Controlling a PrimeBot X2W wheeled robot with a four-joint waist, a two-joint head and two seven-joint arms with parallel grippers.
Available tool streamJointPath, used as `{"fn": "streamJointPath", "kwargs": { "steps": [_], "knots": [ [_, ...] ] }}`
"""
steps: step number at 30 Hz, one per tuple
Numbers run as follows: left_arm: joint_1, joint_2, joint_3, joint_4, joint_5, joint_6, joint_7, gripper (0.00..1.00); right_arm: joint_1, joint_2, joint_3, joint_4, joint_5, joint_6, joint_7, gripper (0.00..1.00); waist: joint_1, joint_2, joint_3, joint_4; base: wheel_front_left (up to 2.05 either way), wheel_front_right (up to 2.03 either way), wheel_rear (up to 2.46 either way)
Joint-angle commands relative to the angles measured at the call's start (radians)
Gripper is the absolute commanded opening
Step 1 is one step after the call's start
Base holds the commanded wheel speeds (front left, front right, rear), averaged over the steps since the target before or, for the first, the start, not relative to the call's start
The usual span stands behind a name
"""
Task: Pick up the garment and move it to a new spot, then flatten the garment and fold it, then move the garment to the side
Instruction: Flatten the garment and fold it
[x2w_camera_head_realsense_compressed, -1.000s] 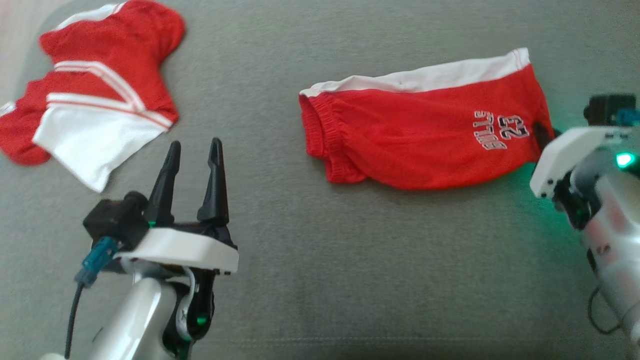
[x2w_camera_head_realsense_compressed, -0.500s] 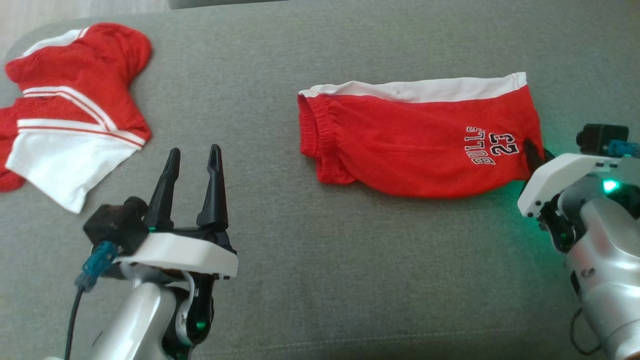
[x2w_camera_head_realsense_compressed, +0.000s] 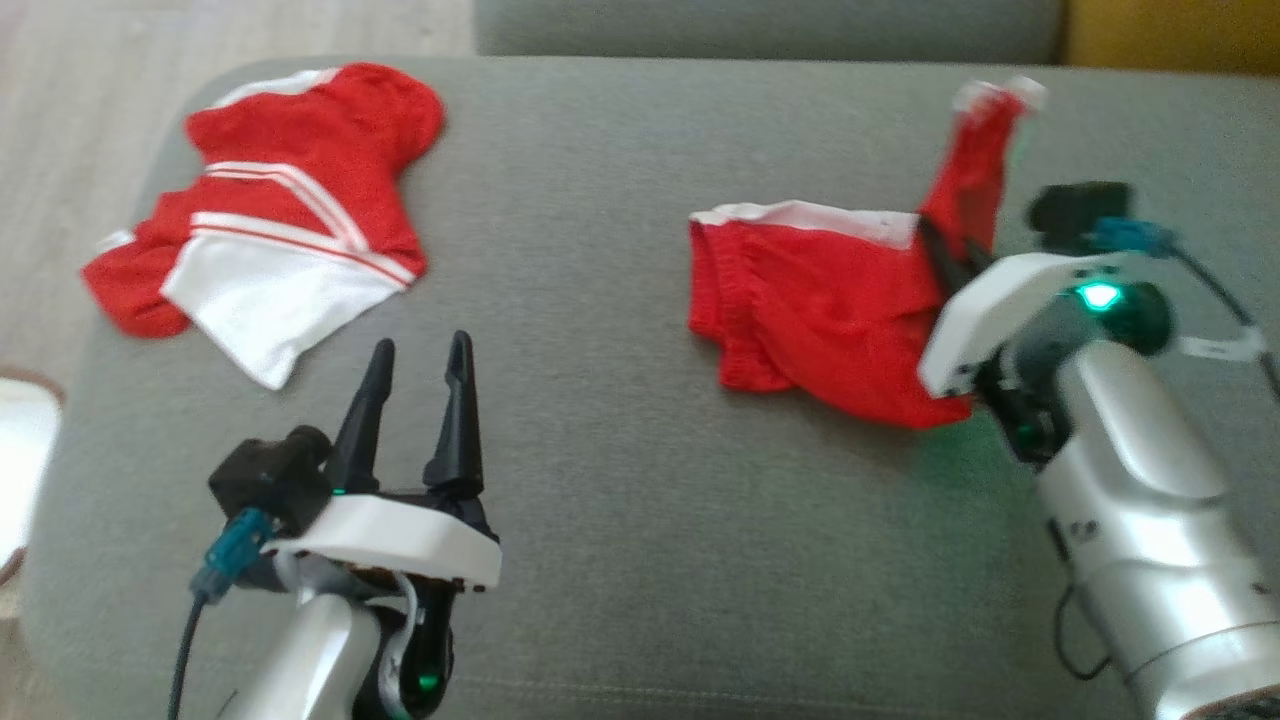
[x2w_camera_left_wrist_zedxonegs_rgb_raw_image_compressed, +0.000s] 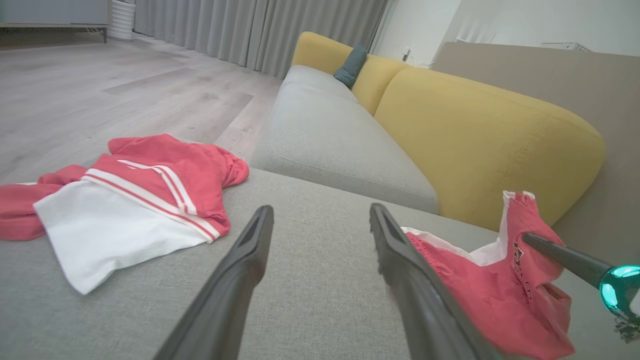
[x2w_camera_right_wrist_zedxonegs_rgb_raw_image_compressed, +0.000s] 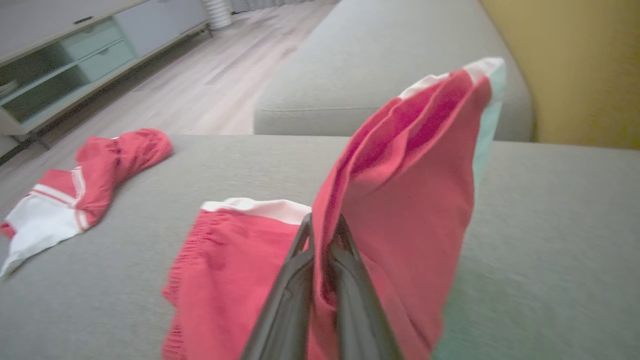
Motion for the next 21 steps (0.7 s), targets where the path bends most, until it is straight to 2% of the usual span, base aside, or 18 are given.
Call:
{"fn": "streamJointPath", "kwargs": {
  "steps": [1, 9, 17, 18, 19, 20, 21],
  "knots": [
    [-0.029, 0.005, 0.027, -0.028, -0.007, -0.007, -0.006, 1.0, 0.008, 0.029, 0.038, -0.066, -0.011, -0.001, 0.021, 0.0, 0.0, 0.0, -0.027, 0.042, 0.0, 0.0, 0.0],
    [-0.019, 0.001, 0.016, -0.027, -0.009, -0.01, -0.006, 1.0, 0.082, 0.07, 0.137, -0.158, -0.017, -0.001, 0.126, 0.0, 0.0, 0.0, -0.033, 0.096, 0.0, 0.0, 0.0],
    [-0.018, 0.003, 0.018, -0.03, -0.01, -0.009, -0.007, 1.0, 0.1, 0.095, 0.157, -0.148, -0.031, -0.001, 0.128, 0.0, 0.0, 0.0, -0.024, 0.099, 0.0, 0.0, 0.0],
    [-0.018, 0.004, 0.019, -0.029, -0.01, -0.009, -0.007, 1.0, 0.1, 0.098, 0.161, -0.146, -0.032, -0.001, 0.124, 0.32, 0.0, 0.0, -0.023, 0.097, 0.0, 0.0, 0.0],
    [-0.017, 0.004, 0.02, -0.029, -0.01, -0.008, -0.007, 1.0, 0.101, 0.101, 0.165, -0.146, -0.03, -0.001, 0.119, 0.7, 0.0, 0.0, -0.023, 0.094, 0.0, 0.0, 0.0],
    [-0.016, 0.004, 0.02, -0.028, -0.011, -0.008, -0.008, 1.0, 0.102, 0.103, 0.17, -0.147, -0.026, -0.001, 0.113, 1.0, 0.0, 0.0, -0.024, 0.091, 0.0, 0.0, 0.0],
    [-0.015, 0.004, 0.02, -0.027, -0.011, -0.007, -0.008, 1.0, 0.103, 0.105, 0.174, -0.147, -0.024, -0.001, 0.109, 1.0, 0.0, 0.0, -0.025, 0.088, 0.0, 0.0, 0.0]
  ]
}}
